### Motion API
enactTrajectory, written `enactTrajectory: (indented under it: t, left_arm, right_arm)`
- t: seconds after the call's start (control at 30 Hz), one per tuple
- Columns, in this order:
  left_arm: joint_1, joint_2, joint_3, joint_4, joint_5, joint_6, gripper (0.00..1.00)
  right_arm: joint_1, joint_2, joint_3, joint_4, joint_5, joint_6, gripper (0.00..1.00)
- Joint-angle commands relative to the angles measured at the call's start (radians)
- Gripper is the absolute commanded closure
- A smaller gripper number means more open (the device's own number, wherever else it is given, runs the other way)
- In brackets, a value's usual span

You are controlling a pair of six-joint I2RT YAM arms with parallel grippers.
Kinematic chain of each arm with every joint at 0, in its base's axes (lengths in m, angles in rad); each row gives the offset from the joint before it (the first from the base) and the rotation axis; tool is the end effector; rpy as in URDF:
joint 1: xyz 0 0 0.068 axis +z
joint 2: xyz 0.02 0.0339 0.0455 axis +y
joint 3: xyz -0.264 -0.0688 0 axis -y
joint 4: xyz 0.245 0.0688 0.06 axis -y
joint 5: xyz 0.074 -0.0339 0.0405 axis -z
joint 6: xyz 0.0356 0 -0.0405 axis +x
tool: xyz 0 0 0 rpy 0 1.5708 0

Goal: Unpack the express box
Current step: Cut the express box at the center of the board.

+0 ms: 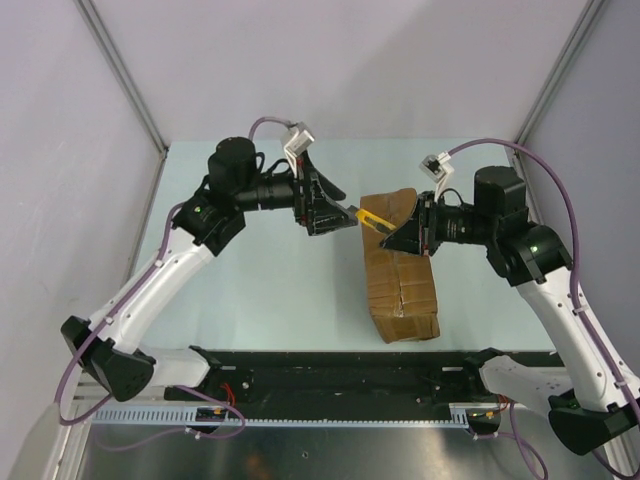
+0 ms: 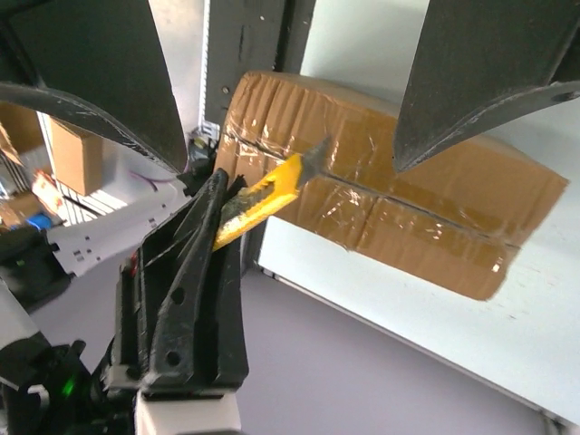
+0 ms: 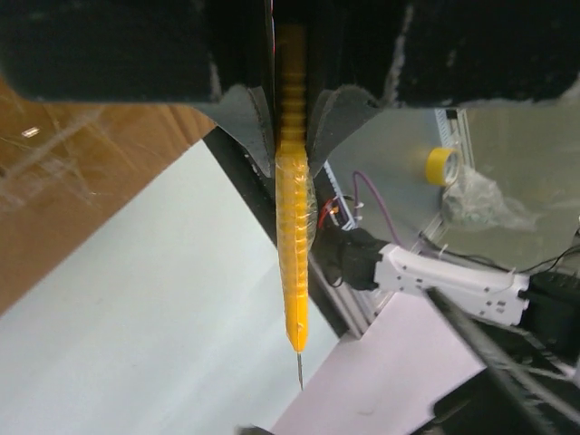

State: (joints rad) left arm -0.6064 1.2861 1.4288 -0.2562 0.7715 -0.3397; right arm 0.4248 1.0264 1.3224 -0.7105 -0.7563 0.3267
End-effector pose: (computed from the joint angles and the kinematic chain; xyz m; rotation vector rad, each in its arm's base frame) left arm 0.2149 -0.1792 0.4498 0.8522 1.6328 -1.3301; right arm 0.1645 0.1012 0.4280 -0.6182 1.9795 1.2225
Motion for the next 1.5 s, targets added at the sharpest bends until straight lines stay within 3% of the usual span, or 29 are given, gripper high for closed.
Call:
enactTrajectory:
  t: [0.0,0.1,0.27,0.47,0.5,0.57,0.6,0.63,0.67,0.7,0.8,0.83,0.97,1.03,1.1,1.47]
  left_arm:
    - [0.0,0.035,-0.018,0.003,0.159,-0.007,0.01]
    - [0.0,0.045,-0.01,0.006,0.215,-0.028,0.05]
    - [0.002,0.059,-0.007,0.028,0.284,-0.062,0.25]
    - [-0.001,0.065,-0.016,0.04,0.382,-0.07,0.65]
    - [-0.004,0.064,-0.016,0.04,0.393,-0.064,0.77]
    - [-0.01,0.061,-0.016,0.043,0.4,-0.062,0.86]
    - [-0.012,0.059,-0.011,0.046,0.397,-0.062,1.0]
    - [-0.015,0.056,-0.01,0.051,0.391,-0.065,1.0]
    - [-0.015,0.055,-0.007,0.052,0.371,-0.071,1.0]
    - [-0.016,0.048,-0.001,0.055,0.359,-0.084,1.0]
    - [-0.015,0.038,0.016,0.072,0.295,-0.134,1.0]
    - [-0.015,0.038,0.019,0.089,0.279,-0.159,1.0]
    - [-0.015,0.018,0.033,0.194,0.215,-0.312,1.0]
    - [-0.015,-0.022,-0.019,0.413,0.192,-0.476,1.0]
    - [-0.015,-0.042,-0.066,0.53,0.126,-0.585,1.0]
    - [-0.041,-0.097,-0.099,0.537,-0.053,-0.614,1.0]
  right_arm:
    - [0.032,-0.028,0.009,0.086,-0.142,-0.017,1.0]
    - [0.063,-0.031,0.009,0.095,-0.132,-0.015,1.0]
    - [0.095,-0.02,0.009,0.083,-0.109,-0.029,1.0]
    - [0.097,-0.015,0.009,0.08,-0.081,-0.031,1.0]
    - [0.097,-0.017,0.009,0.079,-0.08,-0.028,1.0]
    - [0.095,-0.014,0.009,0.085,-0.075,-0.022,1.0]
    - [0.095,-0.015,0.009,0.089,-0.075,-0.018,1.0]
    - [0.094,-0.015,0.009,0.092,-0.075,-0.017,0.97]
    - [0.094,-0.017,0.009,0.098,-0.074,-0.012,0.85]
    - [0.092,-0.02,0.009,0.103,-0.068,-0.011,0.62]
    - [0.091,-0.04,0.009,0.135,-0.042,-0.002,0.23]
    - [0.089,-0.046,0.009,0.147,-0.038,0.009,0.18]
    - [0.089,-0.075,0.009,0.259,-0.017,0.067,0.09]
    - [0.088,-0.083,0.009,0.327,0.024,0.097,0.08]
    - [0.088,-0.092,0.001,0.377,0.084,0.153,0.09]
    - [0.072,-0.124,-0.091,0.747,0.247,0.368,0.11]
